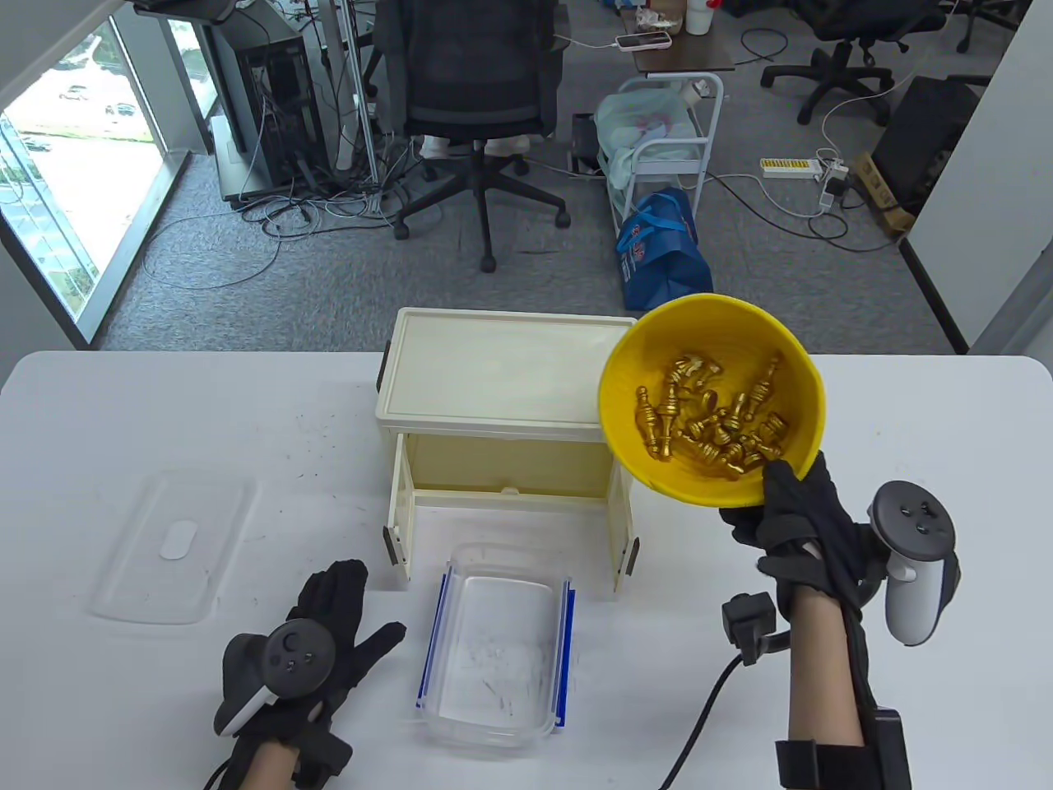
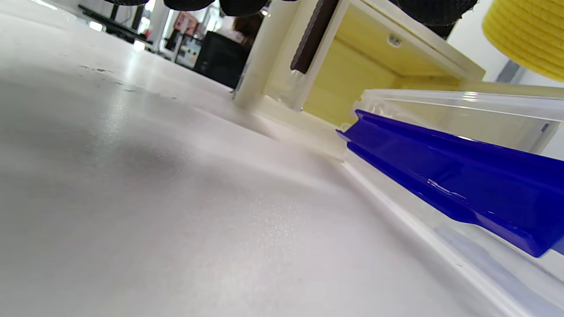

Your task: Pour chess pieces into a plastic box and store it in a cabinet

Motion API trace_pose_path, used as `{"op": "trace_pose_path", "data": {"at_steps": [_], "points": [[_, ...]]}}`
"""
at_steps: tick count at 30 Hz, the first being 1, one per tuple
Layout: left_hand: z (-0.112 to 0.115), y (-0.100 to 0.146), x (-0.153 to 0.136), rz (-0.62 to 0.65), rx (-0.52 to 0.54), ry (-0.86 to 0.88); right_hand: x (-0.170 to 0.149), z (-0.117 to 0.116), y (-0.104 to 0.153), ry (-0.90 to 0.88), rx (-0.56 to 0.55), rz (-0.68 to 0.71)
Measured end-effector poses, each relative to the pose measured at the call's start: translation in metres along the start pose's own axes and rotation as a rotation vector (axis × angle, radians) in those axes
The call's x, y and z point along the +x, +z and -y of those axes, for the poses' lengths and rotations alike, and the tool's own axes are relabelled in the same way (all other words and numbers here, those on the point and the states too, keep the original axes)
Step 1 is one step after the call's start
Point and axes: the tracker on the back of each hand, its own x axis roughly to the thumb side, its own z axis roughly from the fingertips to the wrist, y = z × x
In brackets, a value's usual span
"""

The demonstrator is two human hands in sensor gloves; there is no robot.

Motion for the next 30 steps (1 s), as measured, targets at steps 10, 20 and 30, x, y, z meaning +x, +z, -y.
{"op": "trace_pose_path", "data": {"at_steps": [10, 20, 30], "points": [[-0.002, 0.000, -0.005, -0.007, 0.017, 0.035, 0.016, -0.061, -0.002, 0.152, 0.166, 0.069], [-0.002, 0.000, -0.006, -0.010, 0.013, 0.039, 0.020, -0.102, 0.003, 0.434, 0.200, 0.132], [-0.002, 0.000, -0.007, -0.015, 0.012, 0.040, 0.029, -0.123, 0.022, 0.691, 0.115, 0.222]]}}
